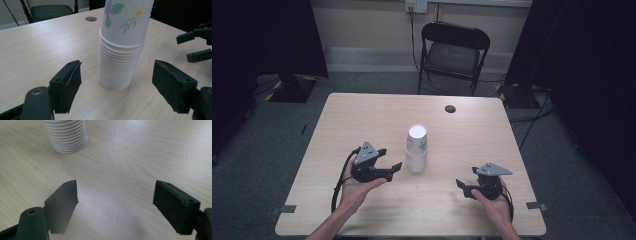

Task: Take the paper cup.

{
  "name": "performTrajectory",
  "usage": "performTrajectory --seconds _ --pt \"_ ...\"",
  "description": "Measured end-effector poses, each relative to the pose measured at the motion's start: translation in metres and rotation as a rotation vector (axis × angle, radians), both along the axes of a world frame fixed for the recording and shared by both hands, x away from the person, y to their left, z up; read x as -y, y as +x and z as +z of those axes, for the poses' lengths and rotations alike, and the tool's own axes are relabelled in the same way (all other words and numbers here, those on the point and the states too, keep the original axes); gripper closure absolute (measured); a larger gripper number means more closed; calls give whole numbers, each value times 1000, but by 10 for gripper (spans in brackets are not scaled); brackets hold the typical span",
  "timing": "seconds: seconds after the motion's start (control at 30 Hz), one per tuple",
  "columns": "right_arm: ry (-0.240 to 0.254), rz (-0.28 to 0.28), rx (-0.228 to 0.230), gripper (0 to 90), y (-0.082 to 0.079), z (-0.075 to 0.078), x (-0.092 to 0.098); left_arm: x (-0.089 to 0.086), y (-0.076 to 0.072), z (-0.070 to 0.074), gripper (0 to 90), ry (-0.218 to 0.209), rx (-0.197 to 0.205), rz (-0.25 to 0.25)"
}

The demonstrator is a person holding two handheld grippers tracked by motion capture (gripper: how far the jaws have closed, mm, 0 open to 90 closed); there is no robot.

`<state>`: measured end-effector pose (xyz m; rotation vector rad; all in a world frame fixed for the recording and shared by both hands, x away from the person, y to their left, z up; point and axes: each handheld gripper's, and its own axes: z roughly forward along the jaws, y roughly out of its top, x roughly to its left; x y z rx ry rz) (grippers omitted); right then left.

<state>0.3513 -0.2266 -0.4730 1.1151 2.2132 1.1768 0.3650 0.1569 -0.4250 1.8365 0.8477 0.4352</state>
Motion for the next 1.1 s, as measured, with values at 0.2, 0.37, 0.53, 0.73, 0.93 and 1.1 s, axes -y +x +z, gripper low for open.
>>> performTrajectory --seconds 0.2,0.37,0.53,0.73,0.93,1.1 --pt "4 1 -2 192 0 0 0 12 9 12 282 9 38 -26" --pt "9 7 -12 196 0 -1 0 22 16 18 291 0 62 -39" --pt "11 8 -25 193 1 -1 1 27 21 23 295 -12 78 -39" --pt "10 10 -32 191 1 -2 0 36 29 30 219 -28 74 -39" --pt "21 10 -36 190 0 -2 1 48 36 35 175 -32 84 -8" --pt "22 6 -47 188 -1 -4 3 62 49 40 158 -41 101 -25"
